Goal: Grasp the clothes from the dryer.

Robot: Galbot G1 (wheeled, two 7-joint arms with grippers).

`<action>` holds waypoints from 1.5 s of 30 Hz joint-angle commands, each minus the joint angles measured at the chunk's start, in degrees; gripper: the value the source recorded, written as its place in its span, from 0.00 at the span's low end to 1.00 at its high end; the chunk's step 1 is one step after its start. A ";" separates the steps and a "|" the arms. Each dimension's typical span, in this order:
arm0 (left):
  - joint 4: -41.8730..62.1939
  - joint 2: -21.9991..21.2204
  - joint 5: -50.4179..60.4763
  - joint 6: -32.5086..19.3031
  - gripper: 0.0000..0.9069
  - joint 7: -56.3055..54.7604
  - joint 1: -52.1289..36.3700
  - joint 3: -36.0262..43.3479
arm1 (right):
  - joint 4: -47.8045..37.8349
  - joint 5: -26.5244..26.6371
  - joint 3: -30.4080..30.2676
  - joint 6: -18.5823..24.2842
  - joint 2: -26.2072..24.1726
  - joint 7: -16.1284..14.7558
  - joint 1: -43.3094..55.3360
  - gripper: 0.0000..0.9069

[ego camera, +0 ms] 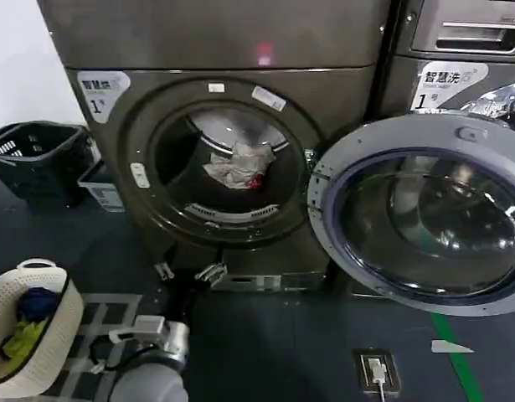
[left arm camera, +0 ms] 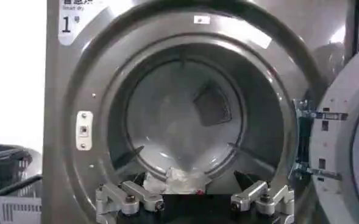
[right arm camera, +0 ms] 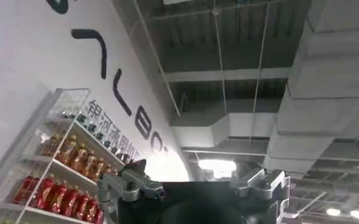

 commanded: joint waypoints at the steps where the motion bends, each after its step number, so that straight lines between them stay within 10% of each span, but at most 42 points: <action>1: -0.12 0.27 -0.08 0.01 1.00 -0.01 0.10 -0.06 | -0.10 0.17 0.22 0.53 0.11 0.07 -0.05 1.00; 45: 1.00 0.54 -2.22 -0.04 1.00 0.06 -3.26 -2.04 | -1.41 1.71 2.24 6.30 0.95 -0.71 -1.30 1.00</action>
